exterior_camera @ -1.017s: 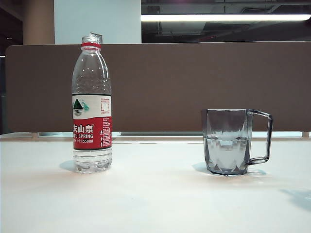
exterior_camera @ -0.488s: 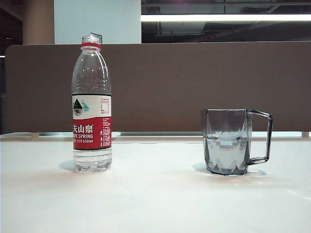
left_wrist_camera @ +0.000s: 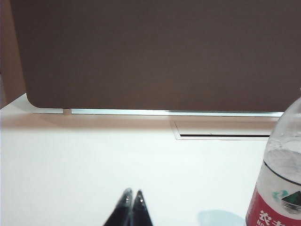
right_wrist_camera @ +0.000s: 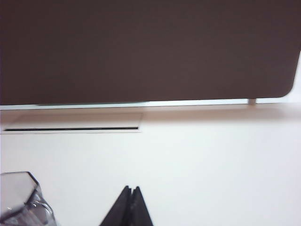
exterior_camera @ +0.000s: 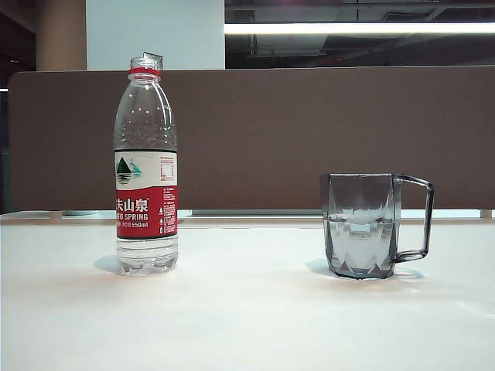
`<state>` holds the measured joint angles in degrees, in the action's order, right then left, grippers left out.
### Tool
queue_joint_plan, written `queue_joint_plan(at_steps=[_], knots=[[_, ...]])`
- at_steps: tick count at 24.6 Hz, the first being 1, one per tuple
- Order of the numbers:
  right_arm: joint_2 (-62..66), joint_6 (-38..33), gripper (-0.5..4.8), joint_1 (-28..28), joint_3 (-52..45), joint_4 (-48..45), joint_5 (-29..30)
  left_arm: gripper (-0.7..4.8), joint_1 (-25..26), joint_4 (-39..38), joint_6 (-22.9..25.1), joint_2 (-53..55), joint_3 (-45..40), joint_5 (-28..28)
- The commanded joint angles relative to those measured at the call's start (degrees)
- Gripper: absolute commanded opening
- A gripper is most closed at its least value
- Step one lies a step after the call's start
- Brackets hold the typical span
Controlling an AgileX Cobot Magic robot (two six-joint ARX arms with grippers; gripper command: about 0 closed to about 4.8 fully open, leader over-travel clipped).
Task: Pick up the mineral water bottle with the left hand on the table and pour water into the mug until it's half full.
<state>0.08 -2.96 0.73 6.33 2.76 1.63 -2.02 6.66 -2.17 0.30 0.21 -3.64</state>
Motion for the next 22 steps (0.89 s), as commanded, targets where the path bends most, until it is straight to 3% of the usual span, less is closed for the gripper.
queue_joint_plan(at_steps=[1,17,22], knots=[[-0.11,0.15,-0.08,0.02,-2.03,-5.84,0.02,-0.05,-0.09,0.72,0.22,0.00,0.20,-0.13],[-0.11,-0.09,-0.08,0.07,-5.70,-5.90,-0.22,-0.05,-0.09,0.72,0.22,0.00,0.20,-0.13],[-0.11,-0.09,-0.08,0.04,-5.70,-12.13,-0.24,-0.05,-0.09,0.72,0.22,0.00,0.20,-0.15]])
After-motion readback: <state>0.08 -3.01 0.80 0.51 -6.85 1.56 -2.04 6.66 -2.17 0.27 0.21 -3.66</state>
